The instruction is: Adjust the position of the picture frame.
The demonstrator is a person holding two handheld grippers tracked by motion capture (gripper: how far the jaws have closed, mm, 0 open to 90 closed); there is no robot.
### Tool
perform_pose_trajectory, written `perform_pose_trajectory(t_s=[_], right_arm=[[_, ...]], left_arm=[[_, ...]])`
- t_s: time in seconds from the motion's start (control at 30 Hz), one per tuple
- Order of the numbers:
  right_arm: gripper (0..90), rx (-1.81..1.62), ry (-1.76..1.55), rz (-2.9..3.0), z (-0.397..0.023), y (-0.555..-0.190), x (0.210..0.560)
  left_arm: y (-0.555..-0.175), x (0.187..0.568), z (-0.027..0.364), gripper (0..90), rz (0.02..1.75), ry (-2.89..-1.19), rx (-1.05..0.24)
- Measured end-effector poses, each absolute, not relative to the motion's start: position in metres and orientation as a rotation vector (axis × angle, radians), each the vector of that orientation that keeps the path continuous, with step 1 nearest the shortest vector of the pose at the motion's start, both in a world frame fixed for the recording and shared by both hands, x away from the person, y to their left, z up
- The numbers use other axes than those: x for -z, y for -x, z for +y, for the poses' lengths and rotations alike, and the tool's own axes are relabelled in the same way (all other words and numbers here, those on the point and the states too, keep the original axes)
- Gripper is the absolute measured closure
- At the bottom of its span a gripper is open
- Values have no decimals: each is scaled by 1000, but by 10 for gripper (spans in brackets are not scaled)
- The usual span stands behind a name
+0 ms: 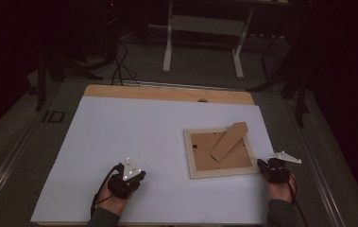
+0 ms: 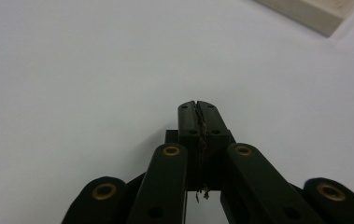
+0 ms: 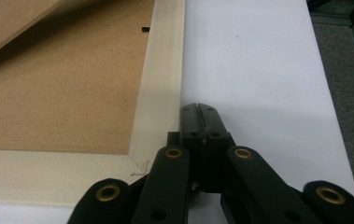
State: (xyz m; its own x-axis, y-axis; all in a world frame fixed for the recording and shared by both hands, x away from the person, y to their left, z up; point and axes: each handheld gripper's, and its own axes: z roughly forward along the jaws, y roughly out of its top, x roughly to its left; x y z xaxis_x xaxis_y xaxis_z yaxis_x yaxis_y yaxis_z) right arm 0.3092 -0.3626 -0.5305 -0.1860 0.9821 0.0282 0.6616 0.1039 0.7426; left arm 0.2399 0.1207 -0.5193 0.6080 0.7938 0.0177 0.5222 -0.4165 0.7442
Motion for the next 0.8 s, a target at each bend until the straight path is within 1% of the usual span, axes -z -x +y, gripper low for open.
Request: perform_pose_trajectory(t_s=[0.17, 0.8], right_arm=[[900, -882, -1600, 1908, -362, -309, 531], [900, -914, -1618, 1921, -353, -311, 530]], left_arm=[[-244, 519, 113, 900, 1028, -2104, -457], [-256, 520, 78, 900, 978, -2125, -442]])
